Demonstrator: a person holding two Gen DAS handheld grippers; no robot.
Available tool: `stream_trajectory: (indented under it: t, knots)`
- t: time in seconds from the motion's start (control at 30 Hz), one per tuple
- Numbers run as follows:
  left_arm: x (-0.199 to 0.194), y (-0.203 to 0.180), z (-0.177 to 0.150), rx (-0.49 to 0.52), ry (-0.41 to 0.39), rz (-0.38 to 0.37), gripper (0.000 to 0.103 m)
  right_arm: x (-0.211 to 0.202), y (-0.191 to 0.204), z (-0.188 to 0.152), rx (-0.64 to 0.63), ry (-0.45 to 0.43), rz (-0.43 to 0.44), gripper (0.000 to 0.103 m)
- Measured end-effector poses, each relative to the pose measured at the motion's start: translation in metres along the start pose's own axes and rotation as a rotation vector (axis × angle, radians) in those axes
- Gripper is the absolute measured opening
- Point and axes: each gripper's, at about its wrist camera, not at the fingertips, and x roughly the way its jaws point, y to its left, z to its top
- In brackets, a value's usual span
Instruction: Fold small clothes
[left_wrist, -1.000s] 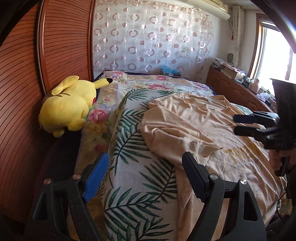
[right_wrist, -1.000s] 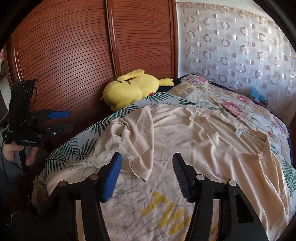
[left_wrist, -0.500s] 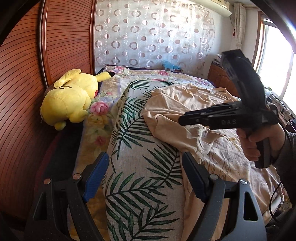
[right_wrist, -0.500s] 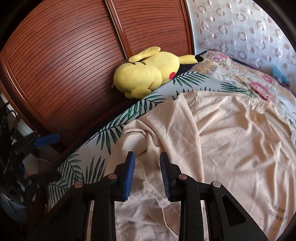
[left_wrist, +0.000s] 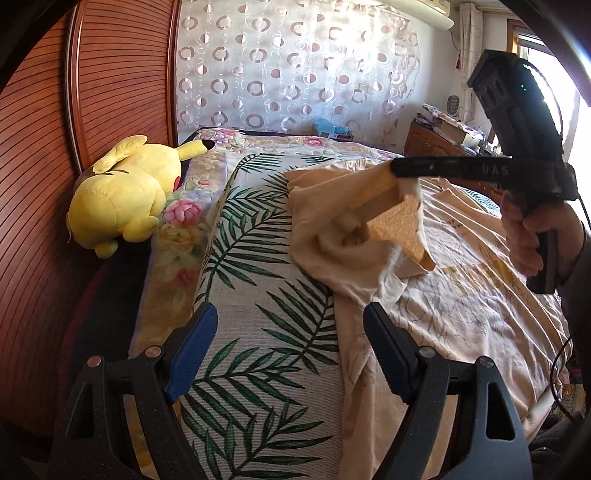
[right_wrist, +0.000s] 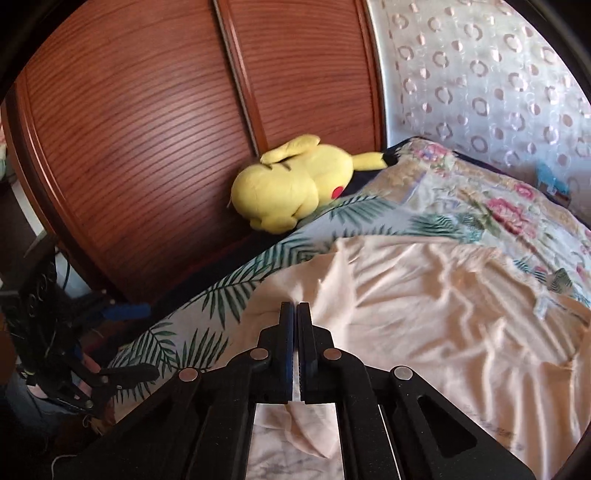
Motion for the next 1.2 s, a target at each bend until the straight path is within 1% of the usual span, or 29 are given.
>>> stream_trajectory:
  t: [0.13, 0.27, 0.33, 0.4, 0.43, 0.47, 0.5, 0.57, 0.6, 0.63, 0.7, 0.73, 0.87, 0.9, 1.0, 1.13, 1.17, 1.2]
  knots:
    - [-0.001, -0.006, 0.001, 0.011, -0.002, -0.011, 0.082, -0.013, -0.027, -0.009, 0.037, -0.016, -0.092, 0.002]
    - [0.000, -0.012, 0.000, 0.021, 0.004, -0.018, 0.082, -0.015, -0.050, -0.021, 0.069, -0.019, -0.218, 0.002]
    - [0.001, -0.014, 0.000, 0.023, 0.006, -0.022, 0.082, -0.010, -0.059, -0.028, 0.093, -0.004, -0.280, 0.002]
    - [0.002, -0.017, 0.001, 0.025, 0.007, -0.026, 0.082, -0.003, -0.060, -0.034, 0.105, 0.015, -0.344, 0.004]
    - [0.002, -0.018, 0.001, 0.028, 0.007, -0.029, 0.082, -0.002, -0.061, -0.037, 0.107, 0.018, -0.362, 0.007]
    - [0.001, -0.020, 0.001, 0.031, 0.008, -0.030, 0.082, 0.000, -0.059, -0.041, 0.108, 0.020, -0.357, 0.014]
    - [0.001, -0.022, 0.001, 0.034, 0.007, -0.030, 0.082, 0.002, -0.055, -0.043, 0.109, 0.020, -0.341, 0.018]
    - [0.000, -0.023, 0.001, 0.039, 0.005, -0.032, 0.082, 0.004, -0.045, -0.051, 0.099, 0.016, -0.321, 0.032]
    - [-0.001, -0.024, 0.001, 0.039, 0.004, -0.031, 0.082, 0.004, -0.039, -0.054, 0.091, 0.010, -0.319, 0.033]
    - [-0.002, -0.024, 0.001, 0.038, 0.001, -0.032, 0.082, 0.004, -0.035, -0.057, 0.086, 0.003, -0.304, 0.033]
    - [-0.003, -0.024, 0.001, 0.036, -0.002, -0.031, 0.082, 0.006, -0.024, -0.062, 0.076, 0.001, -0.222, 0.033]
    - [-0.004, -0.026, 0.000, 0.035, -0.003, -0.030, 0.082, 0.007, -0.024, -0.069, 0.068, 0.010, -0.180, 0.033]
    - [-0.005, -0.027, -0.001, 0.033, -0.003, -0.030, 0.082, 0.031, 0.006, -0.082, 0.019, 0.064, -0.067, 0.033]
    - [-0.005, -0.027, -0.001, 0.032, -0.003, -0.030, 0.082, 0.038, 0.010, -0.084, 0.012, 0.077, -0.050, 0.033]
    - [-0.006, -0.026, -0.002, 0.031, 0.000, -0.026, 0.082, 0.054, 0.008, -0.083, 0.008, 0.123, -0.021, 0.033]
    - [-0.005, -0.024, -0.003, 0.022, 0.000, -0.024, 0.082, 0.062, 0.007, -0.084, 0.021, 0.147, -0.017, 0.033]
    - [-0.004, -0.023, -0.003, 0.020, 0.001, -0.024, 0.082, 0.065, 0.005, -0.085, 0.025, 0.146, -0.008, 0.032]
    - [-0.004, -0.023, -0.003, 0.018, 0.003, -0.025, 0.082, 0.063, 0.004, -0.085, 0.026, 0.143, 0.002, 0.028]
